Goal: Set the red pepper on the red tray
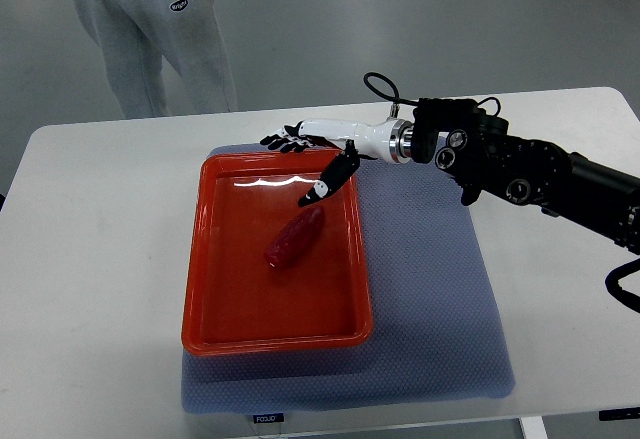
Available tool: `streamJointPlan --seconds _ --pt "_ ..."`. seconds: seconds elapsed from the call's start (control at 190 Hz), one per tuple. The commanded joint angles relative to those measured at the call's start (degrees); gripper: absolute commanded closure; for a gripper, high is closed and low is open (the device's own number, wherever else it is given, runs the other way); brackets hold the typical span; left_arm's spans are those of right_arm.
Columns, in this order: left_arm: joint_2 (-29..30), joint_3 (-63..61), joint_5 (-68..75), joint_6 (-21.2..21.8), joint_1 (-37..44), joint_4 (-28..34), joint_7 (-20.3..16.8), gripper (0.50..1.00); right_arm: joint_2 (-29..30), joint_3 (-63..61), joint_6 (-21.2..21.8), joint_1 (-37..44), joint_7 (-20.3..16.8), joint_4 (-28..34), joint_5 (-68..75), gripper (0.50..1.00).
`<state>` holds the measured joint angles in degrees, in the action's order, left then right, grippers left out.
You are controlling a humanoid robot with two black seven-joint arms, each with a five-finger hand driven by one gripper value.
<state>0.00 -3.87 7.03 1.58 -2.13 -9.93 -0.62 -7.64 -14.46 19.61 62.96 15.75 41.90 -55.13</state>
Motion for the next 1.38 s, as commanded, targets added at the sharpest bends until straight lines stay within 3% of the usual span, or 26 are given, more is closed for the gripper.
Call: streamJointPlan --seconds 0.0,0.142,0.294,0.642,0.847,1.378 --pt "0.00 0.00 0.00 0.00 0.02 0.00 0.00 0.500 -1.77 -0.83 2.28 -0.03 -0.11 -0.51 10.22 0.597" --pt "0.00 0.00 0.00 0.00 0.02 0.00 0.00 0.500 -2.56 -0.83 2.28 -1.08 -0.64 -4.20 25.25 0.597" --pt "0.00 0.00 0.00 0.00 0.02 0.00 0.00 0.500 -2.56 -0.92 3.33 -4.07 -8.19 -8.50 45.36 0.595" --pt "0.00 0.00 0.00 0.00 0.02 0.00 0.00 0.500 -3.79 -1.36 7.73 -8.38 -12.50 -10.61 75.25 0.587" --pt "0.00 0.00 0.00 0.00 0.02 0.00 -0.09 0.500 -4.05 -7.16 8.17 -12.16 -12.15 -10.61 76.14 0.587" --pt "0.00 0.00 0.00 0.00 0.02 0.00 0.00 0.500 -6.07 -7.60 9.22 -12.77 -11.71 -12.99 70.42 0.585"
